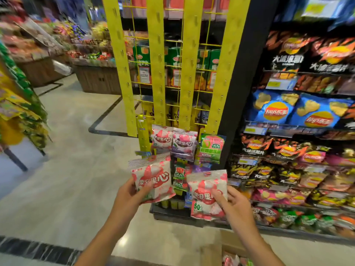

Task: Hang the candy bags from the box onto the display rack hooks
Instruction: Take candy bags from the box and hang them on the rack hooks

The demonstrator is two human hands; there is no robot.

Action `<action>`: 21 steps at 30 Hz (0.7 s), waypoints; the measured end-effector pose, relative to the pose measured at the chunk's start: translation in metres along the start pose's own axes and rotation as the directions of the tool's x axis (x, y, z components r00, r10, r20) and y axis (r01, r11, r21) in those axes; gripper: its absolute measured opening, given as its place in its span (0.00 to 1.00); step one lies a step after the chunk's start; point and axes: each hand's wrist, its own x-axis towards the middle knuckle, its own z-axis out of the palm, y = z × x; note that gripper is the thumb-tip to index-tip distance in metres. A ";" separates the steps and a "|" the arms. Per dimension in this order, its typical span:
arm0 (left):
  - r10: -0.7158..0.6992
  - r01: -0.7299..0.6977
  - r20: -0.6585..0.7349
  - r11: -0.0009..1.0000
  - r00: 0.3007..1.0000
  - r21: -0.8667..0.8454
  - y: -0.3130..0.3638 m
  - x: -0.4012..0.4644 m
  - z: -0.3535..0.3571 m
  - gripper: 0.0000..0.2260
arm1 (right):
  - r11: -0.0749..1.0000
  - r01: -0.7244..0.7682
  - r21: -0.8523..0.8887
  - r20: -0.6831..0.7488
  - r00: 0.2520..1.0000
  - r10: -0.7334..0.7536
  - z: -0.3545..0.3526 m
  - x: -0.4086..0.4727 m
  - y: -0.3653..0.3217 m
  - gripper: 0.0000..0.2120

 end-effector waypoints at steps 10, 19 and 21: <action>0.010 -0.011 0.050 1.000 0.999 0.017 0.013 0.096 -0.119 0.13 | 0.998 0.036 0.057 -0.151 0.988 -0.027 0.142 0.058 -0.026 0.23; 0.033 -0.033 0.053 0.999 0.998 0.009 0.027 0.171 -0.117 0.13 | 0.978 0.184 0.098 -0.207 0.965 -0.161 0.175 0.124 -0.047 0.24; 0.041 -0.043 0.040 0.999 0.998 0.028 0.033 0.184 -0.112 0.12 | 0.975 0.204 0.085 -0.164 0.968 -0.189 0.177 0.148 -0.050 0.21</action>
